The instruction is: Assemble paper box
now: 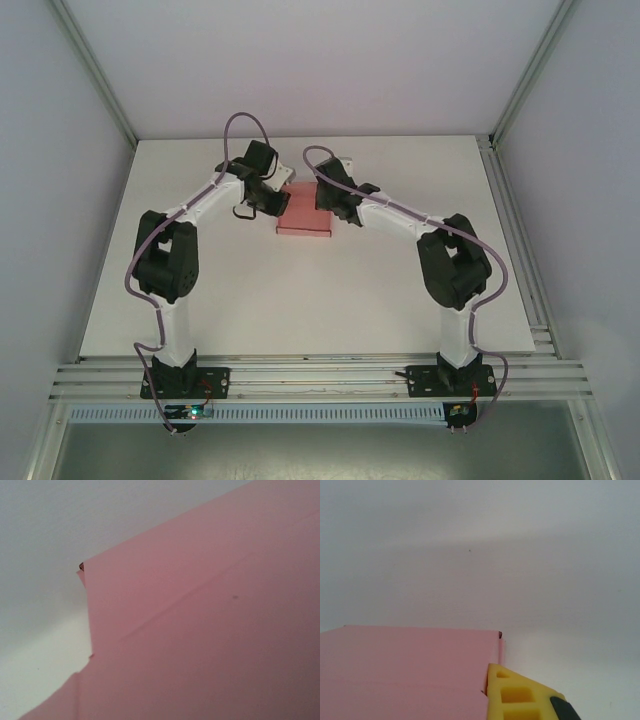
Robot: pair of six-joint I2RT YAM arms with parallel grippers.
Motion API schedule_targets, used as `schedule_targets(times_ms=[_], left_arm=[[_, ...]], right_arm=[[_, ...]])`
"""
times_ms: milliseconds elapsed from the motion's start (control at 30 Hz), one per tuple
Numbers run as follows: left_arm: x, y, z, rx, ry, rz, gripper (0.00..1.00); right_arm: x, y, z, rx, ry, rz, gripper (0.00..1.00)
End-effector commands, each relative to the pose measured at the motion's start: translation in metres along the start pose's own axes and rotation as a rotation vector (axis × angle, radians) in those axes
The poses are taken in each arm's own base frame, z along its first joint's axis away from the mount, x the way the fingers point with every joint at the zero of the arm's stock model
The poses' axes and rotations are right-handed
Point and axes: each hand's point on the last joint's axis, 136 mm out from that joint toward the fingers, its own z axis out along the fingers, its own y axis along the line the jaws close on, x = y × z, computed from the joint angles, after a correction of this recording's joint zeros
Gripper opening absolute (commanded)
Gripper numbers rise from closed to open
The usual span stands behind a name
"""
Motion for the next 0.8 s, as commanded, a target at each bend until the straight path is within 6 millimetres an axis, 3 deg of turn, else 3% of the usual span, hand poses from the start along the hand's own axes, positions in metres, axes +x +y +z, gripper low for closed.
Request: schedule_targets(times_ms=[0,133,433,533,633,767], left_arm=[[0.003,-0.013,0.005,0.028,-0.007,0.003,0.00],[0.000,-0.013,0.002,0.024,-0.011,0.003,0.00],[0.001,-0.017,0.005,0.051,-0.010,0.002,0.00],[0.001,-0.018,0.004,0.055,-0.012,0.001,0.00],[0.004,-0.020,0.006,0.070,-0.012,-0.004,0.00],[0.006,-0.022,0.010,0.084,-0.008,-0.014,0.00]], right_arm=[[-0.001,0.033,-0.013,-0.109,0.015,0.077,0.03],[-0.018,0.044,-0.019,-0.128,0.028,0.065,0.04],[-0.024,0.060,-0.015,-0.188,0.066,0.115,0.05],[-0.013,0.062,-0.012,-0.171,0.081,0.074,0.04],[0.008,0.056,-0.002,-0.172,0.135,0.137,0.05],[0.023,0.064,0.004,-0.229,0.177,0.189,0.03]])
